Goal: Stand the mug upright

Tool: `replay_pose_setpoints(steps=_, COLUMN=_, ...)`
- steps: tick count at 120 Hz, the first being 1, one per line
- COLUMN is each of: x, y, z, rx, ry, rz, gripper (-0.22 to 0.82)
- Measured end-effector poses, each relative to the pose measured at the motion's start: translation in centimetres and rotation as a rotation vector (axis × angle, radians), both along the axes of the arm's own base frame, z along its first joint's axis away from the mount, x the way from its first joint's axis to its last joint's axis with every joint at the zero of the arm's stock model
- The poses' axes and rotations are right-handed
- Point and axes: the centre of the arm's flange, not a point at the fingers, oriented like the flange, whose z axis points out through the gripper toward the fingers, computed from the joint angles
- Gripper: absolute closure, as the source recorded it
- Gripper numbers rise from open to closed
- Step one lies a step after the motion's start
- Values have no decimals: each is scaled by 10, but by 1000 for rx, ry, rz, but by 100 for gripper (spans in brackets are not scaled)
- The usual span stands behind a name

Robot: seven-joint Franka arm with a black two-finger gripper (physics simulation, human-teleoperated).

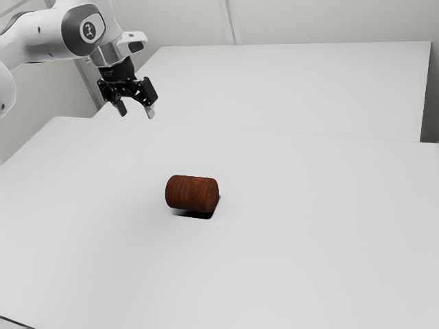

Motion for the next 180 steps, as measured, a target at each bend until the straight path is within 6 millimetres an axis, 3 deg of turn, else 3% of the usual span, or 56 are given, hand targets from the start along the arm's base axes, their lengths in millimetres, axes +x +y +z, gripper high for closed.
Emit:
replay_pose_setpoints(steps=55, x=-4, y=-9, z=-1, rx=-67, ry=24, rz=2, gripper=0)
replay_pose_setpoints(steps=81, x=-11, y=36, z=-18, rx=-314, ry=37, rz=66, gripper=0)
replay_pose_setpoints(steps=113, x=-12, y=84, z=-98, rx=-608, ry=79, rz=117, gripper=0)
replay_pose_setpoints(steps=137, x=-4, y=105, z=-159, rx=-736, ry=83, rz=118, gripper=0)
replay_pose_setpoints(steps=150, x=-2, y=107, z=-186, rx=-795, ry=81, rz=106, gripper=0)
replay_pose_setpoints(steps=168, x=-16, y=101, z=-224, rx=-883, ry=84, rz=123, gripper=0)
replay_pose_setpoints(steps=180, x=-17, y=108, z=-239, rx=-906, ry=50, rz=134, gripper=0)
